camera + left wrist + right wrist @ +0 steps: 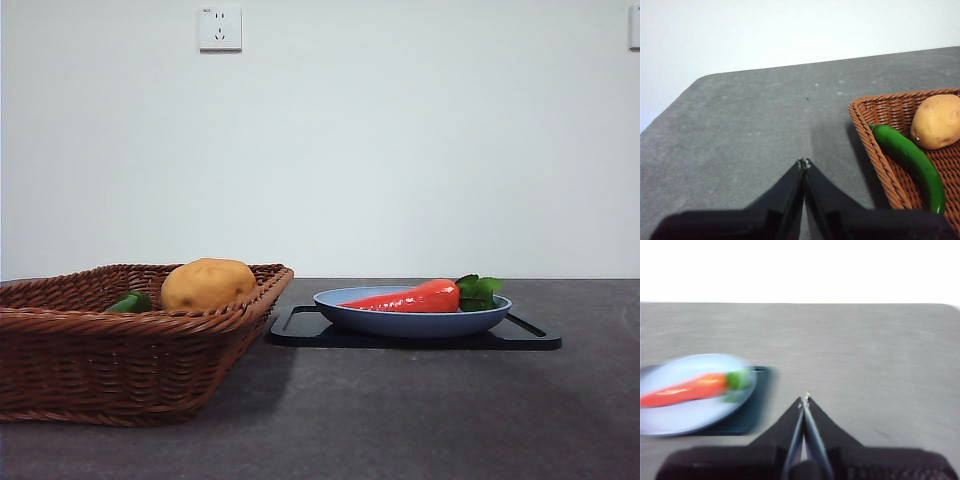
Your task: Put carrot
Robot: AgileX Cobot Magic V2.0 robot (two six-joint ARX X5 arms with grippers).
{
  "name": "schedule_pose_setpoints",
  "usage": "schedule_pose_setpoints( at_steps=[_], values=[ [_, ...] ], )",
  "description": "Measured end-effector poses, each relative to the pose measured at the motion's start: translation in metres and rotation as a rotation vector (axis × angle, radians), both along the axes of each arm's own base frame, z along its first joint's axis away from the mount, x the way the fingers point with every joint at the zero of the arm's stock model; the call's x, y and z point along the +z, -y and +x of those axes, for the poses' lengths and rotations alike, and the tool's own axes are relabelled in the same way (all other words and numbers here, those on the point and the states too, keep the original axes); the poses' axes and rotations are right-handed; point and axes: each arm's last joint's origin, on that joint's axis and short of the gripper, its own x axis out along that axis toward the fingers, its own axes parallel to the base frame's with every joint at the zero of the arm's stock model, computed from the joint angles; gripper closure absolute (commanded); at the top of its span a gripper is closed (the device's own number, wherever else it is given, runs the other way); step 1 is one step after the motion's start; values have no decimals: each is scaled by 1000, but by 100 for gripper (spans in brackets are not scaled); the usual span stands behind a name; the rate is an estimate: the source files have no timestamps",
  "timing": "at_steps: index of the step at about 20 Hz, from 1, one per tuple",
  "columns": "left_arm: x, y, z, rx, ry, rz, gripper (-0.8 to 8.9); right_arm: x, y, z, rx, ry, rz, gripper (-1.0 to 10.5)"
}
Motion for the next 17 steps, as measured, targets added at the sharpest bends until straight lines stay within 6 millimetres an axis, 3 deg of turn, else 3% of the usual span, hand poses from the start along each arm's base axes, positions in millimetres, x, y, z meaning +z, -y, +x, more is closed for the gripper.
schedule_pose_setpoints(
  at_steps=[3, 10, 17],
  values=[
    [0, 0, 0, 0, 0, 0, 805, -27, 7, -1, -5, 17, 17, 943],
    [0, 0, 0, 0, 0, 0, 805, -64, 7, 12, 108, 98, 49, 943],
    [0, 0, 0, 0, 0, 0, 805, -70, 7, 13, 114, 77, 50, 943]
  ],
)
